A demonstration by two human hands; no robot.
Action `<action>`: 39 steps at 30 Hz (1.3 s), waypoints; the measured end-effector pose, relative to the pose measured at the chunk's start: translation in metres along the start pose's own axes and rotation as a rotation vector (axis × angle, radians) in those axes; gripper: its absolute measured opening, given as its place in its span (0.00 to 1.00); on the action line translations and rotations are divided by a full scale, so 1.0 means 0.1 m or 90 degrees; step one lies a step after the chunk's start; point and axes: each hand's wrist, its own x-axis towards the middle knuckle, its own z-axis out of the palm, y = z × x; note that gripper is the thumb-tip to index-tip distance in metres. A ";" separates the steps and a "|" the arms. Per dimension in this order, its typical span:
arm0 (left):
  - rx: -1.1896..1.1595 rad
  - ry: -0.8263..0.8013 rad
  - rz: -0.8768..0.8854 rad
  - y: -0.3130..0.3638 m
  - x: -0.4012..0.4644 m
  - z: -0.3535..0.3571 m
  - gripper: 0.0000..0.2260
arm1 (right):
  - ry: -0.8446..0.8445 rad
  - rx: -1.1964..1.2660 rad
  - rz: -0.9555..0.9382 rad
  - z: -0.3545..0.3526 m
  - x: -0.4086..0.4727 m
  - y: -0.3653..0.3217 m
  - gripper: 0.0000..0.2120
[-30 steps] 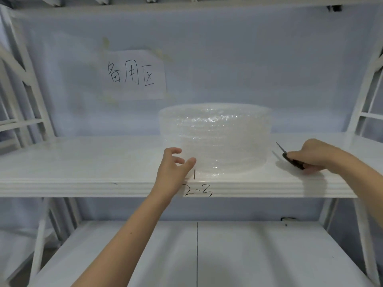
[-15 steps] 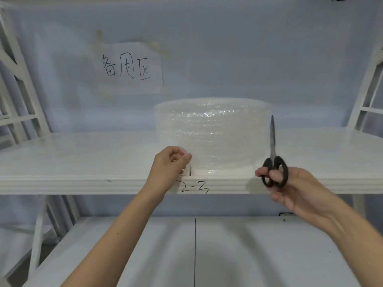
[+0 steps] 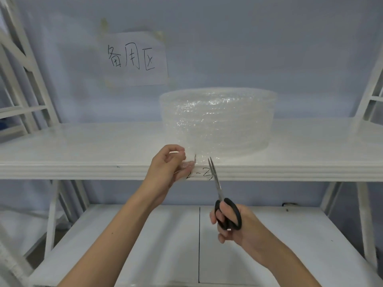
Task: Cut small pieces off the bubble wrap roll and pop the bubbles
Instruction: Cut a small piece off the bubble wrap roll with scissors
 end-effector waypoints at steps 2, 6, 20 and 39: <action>0.000 0.007 0.006 0.01 0.02 0.00 0.02 | -0.001 -0.007 0.014 0.05 0.04 0.06 0.16; 0.076 0.006 0.016 0.01 0.03 -0.04 0.09 | 0.016 -0.043 0.026 0.08 0.14 0.12 0.19; 0.242 -0.028 0.025 -0.05 0.07 -0.22 0.07 | -0.026 -0.046 0.010 0.09 0.55 0.13 0.19; 0.229 -0.056 0.026 -0.08 0.03 -0.21 0.05 | 0.003 -0.019 -0.031 0.19 0.69 0.05 0.19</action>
